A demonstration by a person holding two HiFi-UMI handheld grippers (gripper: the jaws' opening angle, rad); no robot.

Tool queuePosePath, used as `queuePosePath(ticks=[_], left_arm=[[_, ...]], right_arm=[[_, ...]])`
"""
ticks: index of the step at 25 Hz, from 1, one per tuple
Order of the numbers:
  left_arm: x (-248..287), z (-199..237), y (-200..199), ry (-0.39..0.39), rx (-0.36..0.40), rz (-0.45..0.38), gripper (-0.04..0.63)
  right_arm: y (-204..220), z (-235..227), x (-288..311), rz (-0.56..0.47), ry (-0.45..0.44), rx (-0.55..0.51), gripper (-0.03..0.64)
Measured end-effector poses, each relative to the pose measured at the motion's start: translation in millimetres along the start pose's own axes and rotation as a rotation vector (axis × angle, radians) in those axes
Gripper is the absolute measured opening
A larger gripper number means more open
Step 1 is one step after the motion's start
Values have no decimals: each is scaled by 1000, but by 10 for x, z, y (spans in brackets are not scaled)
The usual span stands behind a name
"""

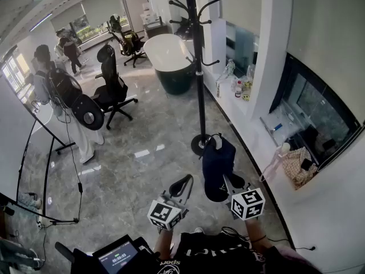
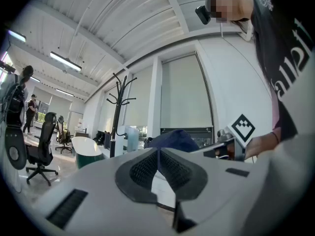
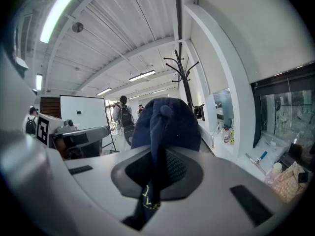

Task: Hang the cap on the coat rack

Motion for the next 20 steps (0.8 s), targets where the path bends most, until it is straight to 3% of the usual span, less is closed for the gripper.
queuePosePath(ticks=[7,11,20], left_arm=[[-153,163,37,18,-6,-2,6],[-212,236,125,22,-45,-9,6],[-86,401,264,16,-85,23,6]], right_arm=[[112,228,96,2,12,15,26],[241,327,92,35,21,20,27],[316,276,224,75,20,33,28]])
Point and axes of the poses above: the fingertips, and each gripper's own axes: x forward along the fingers, z to its left, y out of its underside, the point moved 3 cm from there along -x, backward along the fingers, and after that the axes turned 7 degrees about -y, right-handed, at the moved point
